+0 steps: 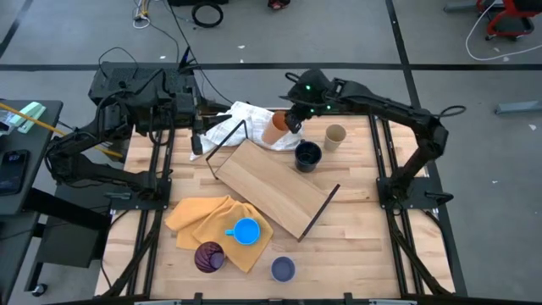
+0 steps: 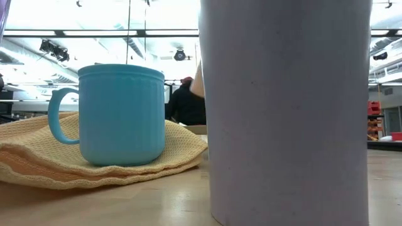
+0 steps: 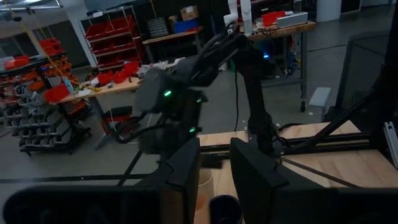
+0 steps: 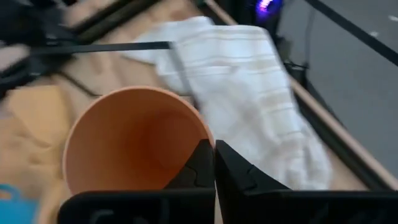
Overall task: Stack small to large cups/mugs on shelf
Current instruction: Put the orange cup on the shelf
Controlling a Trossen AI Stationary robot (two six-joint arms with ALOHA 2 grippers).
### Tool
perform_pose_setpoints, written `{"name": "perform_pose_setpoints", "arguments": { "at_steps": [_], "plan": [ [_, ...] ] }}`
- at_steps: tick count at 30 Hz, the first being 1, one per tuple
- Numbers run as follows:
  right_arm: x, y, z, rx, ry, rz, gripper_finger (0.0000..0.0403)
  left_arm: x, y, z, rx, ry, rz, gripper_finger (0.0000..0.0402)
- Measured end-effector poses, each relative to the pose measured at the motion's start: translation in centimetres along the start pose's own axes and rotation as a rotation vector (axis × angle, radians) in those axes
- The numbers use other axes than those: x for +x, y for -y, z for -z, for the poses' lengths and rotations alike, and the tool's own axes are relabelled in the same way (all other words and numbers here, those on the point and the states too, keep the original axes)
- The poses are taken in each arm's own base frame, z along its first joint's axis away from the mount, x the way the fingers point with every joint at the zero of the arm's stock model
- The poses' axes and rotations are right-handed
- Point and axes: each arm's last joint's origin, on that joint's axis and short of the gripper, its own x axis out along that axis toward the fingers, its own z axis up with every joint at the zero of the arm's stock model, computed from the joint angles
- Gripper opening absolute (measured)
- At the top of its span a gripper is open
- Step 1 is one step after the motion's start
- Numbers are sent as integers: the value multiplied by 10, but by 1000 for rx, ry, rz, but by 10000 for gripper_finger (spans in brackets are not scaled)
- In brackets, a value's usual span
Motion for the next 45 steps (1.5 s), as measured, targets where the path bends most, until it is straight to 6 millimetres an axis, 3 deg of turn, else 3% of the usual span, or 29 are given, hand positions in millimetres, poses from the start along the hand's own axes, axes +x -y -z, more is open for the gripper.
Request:
{"name": "perform_pose_setpoints", "arguments": {
  "at_steps": [3,7,12,17,31,45],
  "plan": [
    [-11,-19,-4,-26,26,-42,0,0,0,0,6,0,-1,98],
    [-22,-38,-23,-61,81,-81,0,0,0,0,19,0,-1,98],
    [-21,-43,-45,-119,39,-42,0,0,0,0,21,1,-1,96],
    [-3,-42,-51,-179,-61,-12,0,-1,0,0,22,3,-2,98],
    [66,-36,-40,-178,-205,8,0,-19,-2,-7,25,52,-14,94],
    [79,-44,-41,-137,-167,-14,0,-24,-2,-8,29,58,-15,98]
  ]
}}
